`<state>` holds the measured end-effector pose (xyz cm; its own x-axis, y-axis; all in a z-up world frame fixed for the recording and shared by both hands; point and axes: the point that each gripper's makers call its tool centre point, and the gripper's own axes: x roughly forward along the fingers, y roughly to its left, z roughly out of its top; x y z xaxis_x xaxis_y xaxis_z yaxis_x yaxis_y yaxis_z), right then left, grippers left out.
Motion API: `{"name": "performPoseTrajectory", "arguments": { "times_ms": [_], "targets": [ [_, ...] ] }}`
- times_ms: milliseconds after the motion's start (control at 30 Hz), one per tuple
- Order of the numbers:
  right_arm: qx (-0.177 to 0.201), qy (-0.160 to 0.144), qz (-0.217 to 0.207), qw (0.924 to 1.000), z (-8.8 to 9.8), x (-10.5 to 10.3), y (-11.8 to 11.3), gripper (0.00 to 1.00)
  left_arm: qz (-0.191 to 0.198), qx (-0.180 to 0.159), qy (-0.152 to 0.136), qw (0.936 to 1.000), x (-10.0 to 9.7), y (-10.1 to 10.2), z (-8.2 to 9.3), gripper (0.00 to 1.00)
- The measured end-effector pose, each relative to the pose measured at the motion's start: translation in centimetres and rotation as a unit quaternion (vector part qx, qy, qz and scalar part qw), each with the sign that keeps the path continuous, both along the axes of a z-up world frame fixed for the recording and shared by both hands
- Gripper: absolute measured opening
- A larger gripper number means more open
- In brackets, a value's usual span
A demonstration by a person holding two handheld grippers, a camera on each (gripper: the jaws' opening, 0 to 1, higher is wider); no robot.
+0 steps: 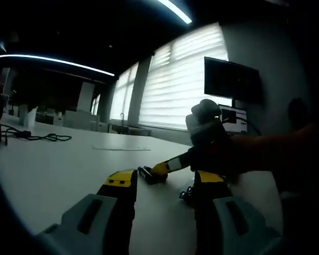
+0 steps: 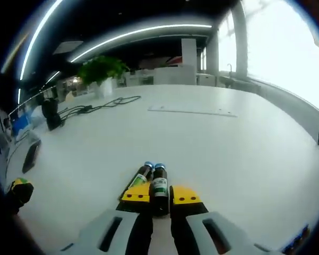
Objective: Grip medicine bottles put into box
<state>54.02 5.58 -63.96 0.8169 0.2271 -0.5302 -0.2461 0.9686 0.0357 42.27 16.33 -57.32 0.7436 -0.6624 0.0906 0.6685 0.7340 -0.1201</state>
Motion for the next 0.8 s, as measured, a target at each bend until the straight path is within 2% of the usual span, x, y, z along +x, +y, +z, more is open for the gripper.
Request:
{"name": "performPoseTrajectory", "arguments": {
  "times_ms": [367, 500, 800],
  "targets": [
    [-0.004, -0.002, 0.007, 1.0000, -0.4, -0.2, 0.0, 0.08, -0.004, 0.009, 0.002, 1.0000, -0.1, -0.3, -0.3, 0.36],
    [0.007, -0.019, -0.002, 0.9998, 0.5, -0.4, -0.4, 0.07, -0.004, 0.012, 0.002, 0.9999, -0.1, -0.3, -0.3, 0.36],
    [0.016, -0.032, -0.004, 0.9993, 2.0, -1.5, -0.9, 0.07, 0.000, 0.015, 0.001, 0.9999, 0.0, -0.2, -0.3, 0.36]
  ]
}}
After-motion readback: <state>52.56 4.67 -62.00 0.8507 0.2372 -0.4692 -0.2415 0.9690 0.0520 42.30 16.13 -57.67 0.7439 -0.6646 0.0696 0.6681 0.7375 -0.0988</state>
